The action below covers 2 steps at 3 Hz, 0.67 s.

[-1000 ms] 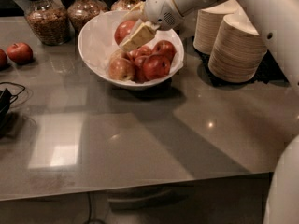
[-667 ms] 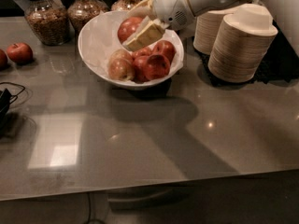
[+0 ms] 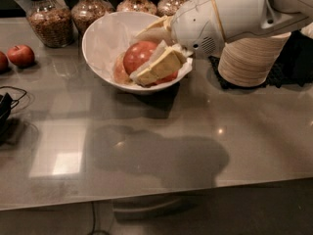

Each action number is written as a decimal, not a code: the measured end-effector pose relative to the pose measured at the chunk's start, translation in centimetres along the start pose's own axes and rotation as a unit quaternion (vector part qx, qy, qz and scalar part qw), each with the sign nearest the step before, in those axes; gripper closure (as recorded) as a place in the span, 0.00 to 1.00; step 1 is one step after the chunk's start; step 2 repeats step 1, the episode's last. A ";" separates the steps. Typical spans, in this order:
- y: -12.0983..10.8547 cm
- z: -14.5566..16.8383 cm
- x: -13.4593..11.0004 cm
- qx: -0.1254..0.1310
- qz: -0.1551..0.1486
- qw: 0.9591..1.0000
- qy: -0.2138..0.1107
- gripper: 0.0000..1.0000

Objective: Pick apple from white bowl

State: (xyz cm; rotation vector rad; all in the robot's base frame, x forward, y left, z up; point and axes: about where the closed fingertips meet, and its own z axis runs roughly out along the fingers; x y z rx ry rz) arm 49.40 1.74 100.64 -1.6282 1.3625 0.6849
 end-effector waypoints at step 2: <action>0.0 0.0 0.0 0.000 0.000 1.000 0.000 1.00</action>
Offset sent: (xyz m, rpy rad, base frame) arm 0.0000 0.0000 0.0000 0.0000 0.0000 0.0000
